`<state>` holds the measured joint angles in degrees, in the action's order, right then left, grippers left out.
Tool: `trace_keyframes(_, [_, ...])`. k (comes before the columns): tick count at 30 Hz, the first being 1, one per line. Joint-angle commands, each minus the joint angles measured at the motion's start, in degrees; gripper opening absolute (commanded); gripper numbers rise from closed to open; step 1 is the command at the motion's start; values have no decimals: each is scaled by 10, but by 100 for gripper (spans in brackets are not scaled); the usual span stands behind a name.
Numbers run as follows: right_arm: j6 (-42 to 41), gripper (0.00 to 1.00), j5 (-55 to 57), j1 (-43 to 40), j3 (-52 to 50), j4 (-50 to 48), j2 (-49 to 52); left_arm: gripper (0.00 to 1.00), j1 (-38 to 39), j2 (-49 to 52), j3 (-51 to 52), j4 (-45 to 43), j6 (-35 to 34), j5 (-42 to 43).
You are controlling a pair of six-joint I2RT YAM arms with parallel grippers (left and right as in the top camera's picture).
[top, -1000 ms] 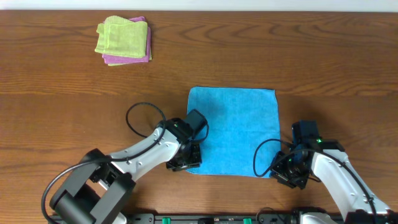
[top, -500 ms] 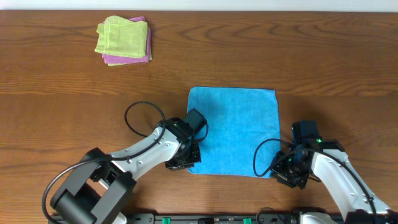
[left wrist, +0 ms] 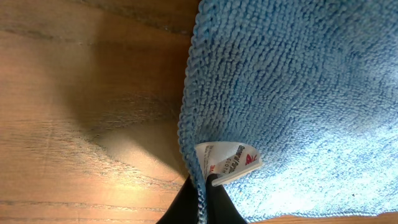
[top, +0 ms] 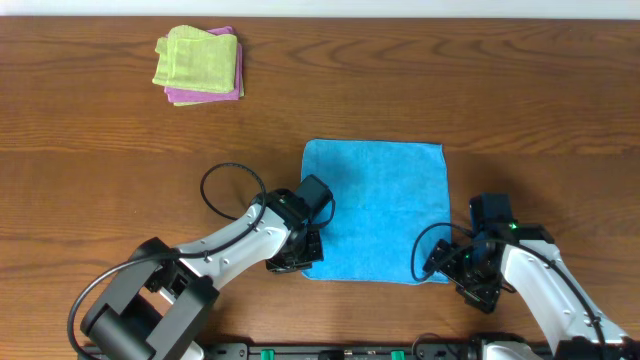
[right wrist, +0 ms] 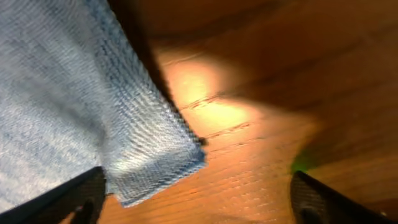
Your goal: Fold the cloth
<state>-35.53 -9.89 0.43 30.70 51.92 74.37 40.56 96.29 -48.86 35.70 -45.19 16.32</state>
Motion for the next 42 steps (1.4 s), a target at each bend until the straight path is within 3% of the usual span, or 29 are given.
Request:
trace_keyframes(1, [-49, 84, 30, -2, 7, -4, 2, 6, -2, 11, 3, 0, 0, -13])
trace_keyframes(3, [-52, 72, 30, -2, 7, -10, 2, 6, -2, 11, 3, 0, 2, -13])
trace_keyframes(5, [-53, 67, 23, -2, 7, -12, 2, 6, -2, 11, 3, 0, 5, -13])
trace_keyframes(7, [-54, 49, 20, -2, 7, -12, 2, 6, -2, 11, 3, 0, 13, -13])
trace_keyframes(11, [-58, 41, 42, -2, 7, -18, 2, 6, -2, 11, 3, 0, 15, -13])
trace_keyframes(14, [-73, 46, 54, -2, 7, -24, 2, 6, -2, 11, 3, 0, 19, -13])
trace_keyframes(26, [-95, 40, 43, 4, 6, -75, 6, 6, -2, 11, 3, 4, 19, -13])
trace_keyframes(34, [-99, 45, 31, 30, 6, -89, 38, 6, -2, 11, 3, 4, 20, -13])
trace_keyframes(35, [-99, 41, 30, 30, 6, -89, 41, 6, -2, 11, 3, 4, 24, -13])
trace_keyframes(37, [-99, 14, 30, 30, 6, -89, 45, 6, -2, 11, 3, 4, 24, -13])
trace_keyframes(38, [-99, 6, 30, 30, 6, -89, 46, 6, -2, 11, 3, 4, 24, -13])
trace_keyframes(42, [-99, 2, 30, 30, 6, -89, 47, 6, -2, 11, 3, 4, 28, -13])
